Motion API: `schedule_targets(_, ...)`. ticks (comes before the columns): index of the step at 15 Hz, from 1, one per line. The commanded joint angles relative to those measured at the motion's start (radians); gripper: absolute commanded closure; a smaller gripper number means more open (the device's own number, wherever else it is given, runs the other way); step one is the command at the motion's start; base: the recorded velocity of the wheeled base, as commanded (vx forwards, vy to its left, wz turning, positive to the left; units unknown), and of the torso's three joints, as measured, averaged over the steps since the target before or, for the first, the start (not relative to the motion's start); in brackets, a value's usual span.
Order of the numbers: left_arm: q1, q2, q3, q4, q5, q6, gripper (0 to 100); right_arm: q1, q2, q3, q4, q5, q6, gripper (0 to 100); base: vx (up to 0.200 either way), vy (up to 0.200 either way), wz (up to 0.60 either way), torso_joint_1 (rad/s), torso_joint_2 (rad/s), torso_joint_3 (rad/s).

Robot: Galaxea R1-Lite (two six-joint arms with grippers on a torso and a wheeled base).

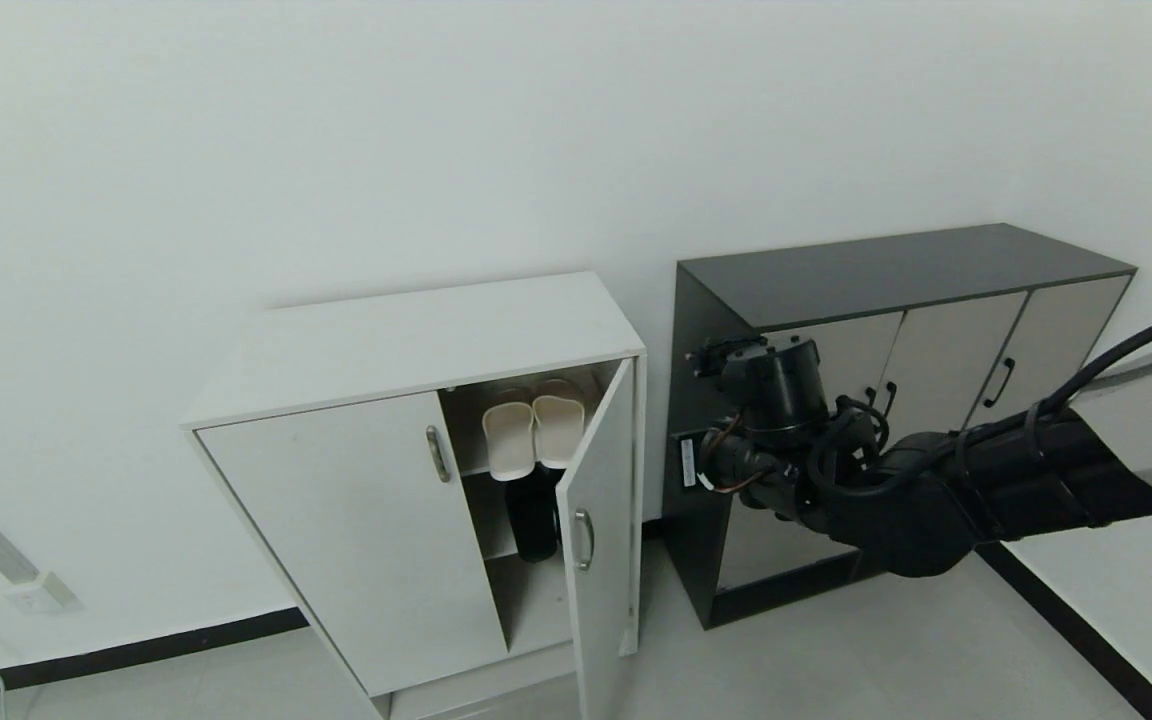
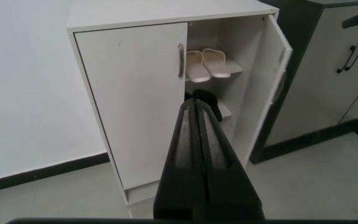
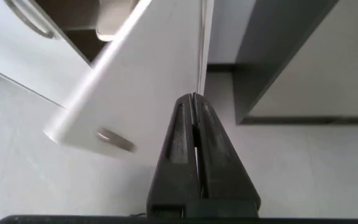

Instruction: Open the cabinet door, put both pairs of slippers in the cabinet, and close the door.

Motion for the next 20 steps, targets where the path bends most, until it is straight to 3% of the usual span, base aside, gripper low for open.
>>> schedule_targets(1,0.000,0.001,0.000,0.000,0.000,0.000,100,0.004,-0.021,0.048,-0.033,0.000,-0.009,100,0.000,0.000,0.00,0.000,0.00,0.000)
schedule_targets(5,0.000,0.001,0.000,0.000,0.000,0.000,100,0.019,-0.021,0.093,-0.082,0.000,-0.028,100,0.000,0.000,0.00,0.000,0.00,0.000)
schedule_targets(11,0.000,0.001,0.000,0.000,0.000,0.000,100,0.045,-0.020,0.114,-0.087,0.010,-0.022,100,0.000,0.000,0.60,0.005,0.00,0.003)
schedule_targets(20,0.000,0.001,0.000,0.000,0.000,0.000,100,0.039,-0.017,0.320,-0.368,0.175,-0.065,100,0.000,0.000,0.00,0.000,0.00,0.000)
